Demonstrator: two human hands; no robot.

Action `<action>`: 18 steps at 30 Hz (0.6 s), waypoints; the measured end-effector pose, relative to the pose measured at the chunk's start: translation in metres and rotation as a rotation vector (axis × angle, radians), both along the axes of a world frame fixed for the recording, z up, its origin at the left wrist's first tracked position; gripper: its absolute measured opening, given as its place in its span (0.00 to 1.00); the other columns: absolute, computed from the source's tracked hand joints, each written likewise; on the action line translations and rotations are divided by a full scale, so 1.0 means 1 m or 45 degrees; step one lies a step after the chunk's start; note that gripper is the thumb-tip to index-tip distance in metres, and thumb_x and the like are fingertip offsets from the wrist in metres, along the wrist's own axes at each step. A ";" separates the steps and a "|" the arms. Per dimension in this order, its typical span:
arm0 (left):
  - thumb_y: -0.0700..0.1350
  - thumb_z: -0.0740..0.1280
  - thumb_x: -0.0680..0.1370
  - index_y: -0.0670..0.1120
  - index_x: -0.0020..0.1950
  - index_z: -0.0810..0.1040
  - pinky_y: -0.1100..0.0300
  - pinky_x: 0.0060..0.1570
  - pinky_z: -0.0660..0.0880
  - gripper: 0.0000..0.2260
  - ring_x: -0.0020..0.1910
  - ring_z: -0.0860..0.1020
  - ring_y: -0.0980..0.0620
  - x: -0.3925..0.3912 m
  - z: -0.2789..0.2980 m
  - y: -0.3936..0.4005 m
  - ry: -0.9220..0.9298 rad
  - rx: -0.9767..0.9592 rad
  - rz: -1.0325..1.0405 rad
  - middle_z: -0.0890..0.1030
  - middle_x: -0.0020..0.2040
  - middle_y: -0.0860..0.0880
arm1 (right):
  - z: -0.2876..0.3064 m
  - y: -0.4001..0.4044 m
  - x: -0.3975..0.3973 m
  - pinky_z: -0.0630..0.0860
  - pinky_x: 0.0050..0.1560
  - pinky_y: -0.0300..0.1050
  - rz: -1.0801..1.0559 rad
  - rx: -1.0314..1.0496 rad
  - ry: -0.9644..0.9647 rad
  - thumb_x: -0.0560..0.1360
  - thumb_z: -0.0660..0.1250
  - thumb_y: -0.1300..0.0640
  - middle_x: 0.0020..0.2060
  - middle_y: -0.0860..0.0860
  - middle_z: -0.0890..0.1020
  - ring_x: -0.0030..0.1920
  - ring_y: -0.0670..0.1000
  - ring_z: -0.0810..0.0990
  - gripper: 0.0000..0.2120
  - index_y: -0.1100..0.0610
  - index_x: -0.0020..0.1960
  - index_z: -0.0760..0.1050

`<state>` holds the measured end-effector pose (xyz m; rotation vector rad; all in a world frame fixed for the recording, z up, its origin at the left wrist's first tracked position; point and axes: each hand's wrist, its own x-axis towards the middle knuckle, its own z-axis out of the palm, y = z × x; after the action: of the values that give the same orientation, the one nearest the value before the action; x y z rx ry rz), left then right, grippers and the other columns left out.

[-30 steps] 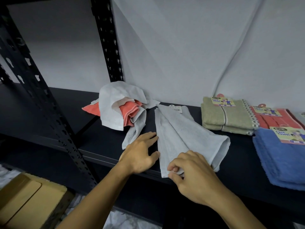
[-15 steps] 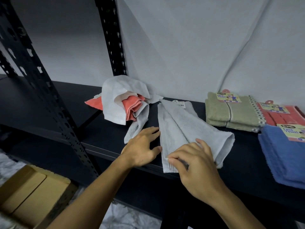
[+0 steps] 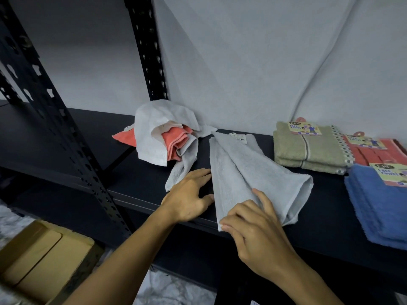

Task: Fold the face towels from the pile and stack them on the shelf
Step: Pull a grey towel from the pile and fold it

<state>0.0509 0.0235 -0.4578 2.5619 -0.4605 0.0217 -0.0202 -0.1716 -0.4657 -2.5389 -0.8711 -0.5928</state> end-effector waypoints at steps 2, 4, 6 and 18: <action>0.47 0.66 0.79 0.55 0.76 0.67 0.66 0.67 0.57 0.24 0.70 0.59 0.68 0.002 -0.001 0.000 0.019 -0.153 0.033 0.67 0.71 0.65 | 0.001 -0.001 -0.001 0.55 0.73 0.52 -0.001 -0.019 0.036 0.76 0.61 0.52 0.38 0.40 0.75 0.42 0.40 0.73 0.10 0.48 0.44 0.82; 0.46 0.64 0.81 0.53 0.74 0.70 0.67 0.67 0.58 0.21 0.71 0.63 0.64 0.006 0.000 0.001 0.081 -0.403 0.173 0.69 0.71 0.63 | 0.004 -0.003 -0.001 0.55 0.73 0.49 0.013 -0.004 0.089 0.77 0.61 0.51 0.39 0.39 0.74 0.43 0.39 0.73 0.10 0.46 0.45 0.81; 0.51 0.61 0.80 0.54 0.73 0.70 0.59 0.71 0.62 0.20 0.71 0.67 0.57 0.012 0.005 0.000 0.096 -0.488 0.323 0.70 0.72 0.57 | 0.008 -0.004 0.001 0.64 0.68 0.44 0.007 0.040 0.143 0.78 0.60 0.52 0.41 0.38 0.74 0.45 0.40 0.72 0.10 0.47 0.45 0.80; 0.57 0.43 0.84 0.41 0.80 0.41 0.50 0.77 0.41 0.30 0.79 0.39 0.49 0.099 0.009 -0.045 0.187 0.607 0.073 0.40 0.81 0.45 | 0.015 0.012 0.019 0.30 0.70 0.41 -0.126 -0.429 0.495 0.65 0.20 0.41 0.78 0.51 0.41 0.77 0.46 0.36 0.46 0.56 0.79 0.42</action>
<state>0.1497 -0.0218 -0.4487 3.0133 -0.3688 -0.2861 -0.0011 -0.1599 -0.4505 -2.8698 -0.7558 0.0356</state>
